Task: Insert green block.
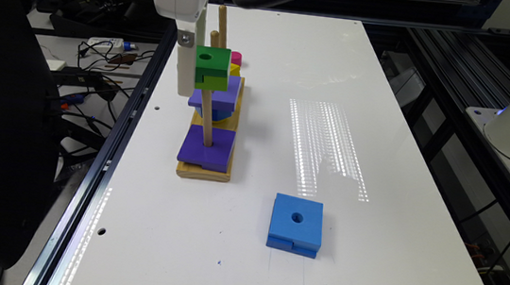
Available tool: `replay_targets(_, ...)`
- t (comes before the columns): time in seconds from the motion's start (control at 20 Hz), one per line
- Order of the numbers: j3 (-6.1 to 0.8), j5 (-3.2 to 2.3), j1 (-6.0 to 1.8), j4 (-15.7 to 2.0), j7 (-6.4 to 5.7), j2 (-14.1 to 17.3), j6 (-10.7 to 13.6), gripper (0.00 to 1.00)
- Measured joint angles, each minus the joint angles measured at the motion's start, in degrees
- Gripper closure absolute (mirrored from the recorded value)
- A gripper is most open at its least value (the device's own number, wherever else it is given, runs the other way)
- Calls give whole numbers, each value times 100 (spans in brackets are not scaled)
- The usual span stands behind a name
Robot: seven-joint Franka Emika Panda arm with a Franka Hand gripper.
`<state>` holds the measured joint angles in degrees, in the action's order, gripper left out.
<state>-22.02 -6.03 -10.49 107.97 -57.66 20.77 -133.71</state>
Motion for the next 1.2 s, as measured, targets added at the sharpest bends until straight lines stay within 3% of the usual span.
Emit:
replay_targets(0.8, 5, -7, 0, 14, -1, 23, -9, 100)
replay_targets(1.2, 13, -106, 3, 24, -43, 185, -129, 100)
